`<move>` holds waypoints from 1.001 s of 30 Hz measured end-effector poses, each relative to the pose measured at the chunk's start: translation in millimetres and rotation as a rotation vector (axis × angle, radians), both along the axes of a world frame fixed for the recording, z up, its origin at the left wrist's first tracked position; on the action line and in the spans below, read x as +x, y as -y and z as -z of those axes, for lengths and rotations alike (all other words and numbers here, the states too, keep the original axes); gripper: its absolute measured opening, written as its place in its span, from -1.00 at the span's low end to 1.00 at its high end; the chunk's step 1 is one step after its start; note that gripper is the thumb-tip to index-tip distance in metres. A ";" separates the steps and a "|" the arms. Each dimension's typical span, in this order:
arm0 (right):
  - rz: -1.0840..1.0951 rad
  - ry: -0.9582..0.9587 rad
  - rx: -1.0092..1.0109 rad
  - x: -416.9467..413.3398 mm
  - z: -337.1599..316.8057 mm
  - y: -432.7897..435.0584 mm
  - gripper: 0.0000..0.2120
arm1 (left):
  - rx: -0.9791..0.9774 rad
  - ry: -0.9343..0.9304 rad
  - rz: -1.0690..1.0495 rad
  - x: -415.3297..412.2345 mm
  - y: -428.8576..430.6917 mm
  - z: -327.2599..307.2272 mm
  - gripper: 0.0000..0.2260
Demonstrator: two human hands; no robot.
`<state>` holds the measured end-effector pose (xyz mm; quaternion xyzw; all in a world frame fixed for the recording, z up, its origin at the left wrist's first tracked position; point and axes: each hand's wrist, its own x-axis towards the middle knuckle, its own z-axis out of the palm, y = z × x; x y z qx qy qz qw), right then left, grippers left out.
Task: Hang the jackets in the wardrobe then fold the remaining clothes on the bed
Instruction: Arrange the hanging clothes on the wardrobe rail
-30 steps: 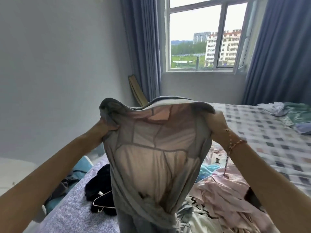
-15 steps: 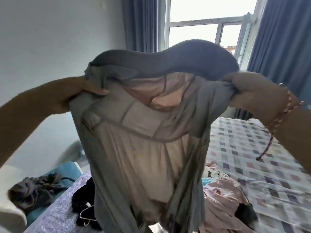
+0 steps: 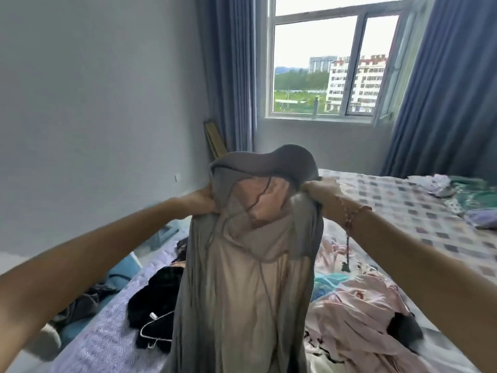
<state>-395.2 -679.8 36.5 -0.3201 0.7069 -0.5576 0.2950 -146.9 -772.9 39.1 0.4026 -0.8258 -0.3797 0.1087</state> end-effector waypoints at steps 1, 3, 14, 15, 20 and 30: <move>0.009 0.029 0.007 -2.0 7.7 -1.7 -0.80 | -0.023 0.049 0.003 2.2 -1.9 4.2 0.17; 0.062 0.095 -0.028 -13.7 10.9 -14.4 -0.80 | -0.027 0.079 -0.039 7.4 -11.2 7.2 0.17; -0.235 0.355 0.138 -59.2 -65.7 -95.9 -0.58 | 0.355 0.447 0.030 73.3 -28.0 -60.6 -0.76; -0.241 0.353 0.145 -61.1 -72.7 -89.7 -0.53 | 0.383 0.411 0.007 71.1 -22.5 -70.7 -0.80; 0.140 0.143 -0.051 -48.7 -56.5 -6.0 -0.94 | 0.352 0.043 -0.332 22.3 30.8 -50.1 -0.80; -0.241 -0.235 0.374 19.1 208.7 134.9 -0.60 | 0.359 0.096 -0.362 -10.2 116.2 225.0 -0.92</move>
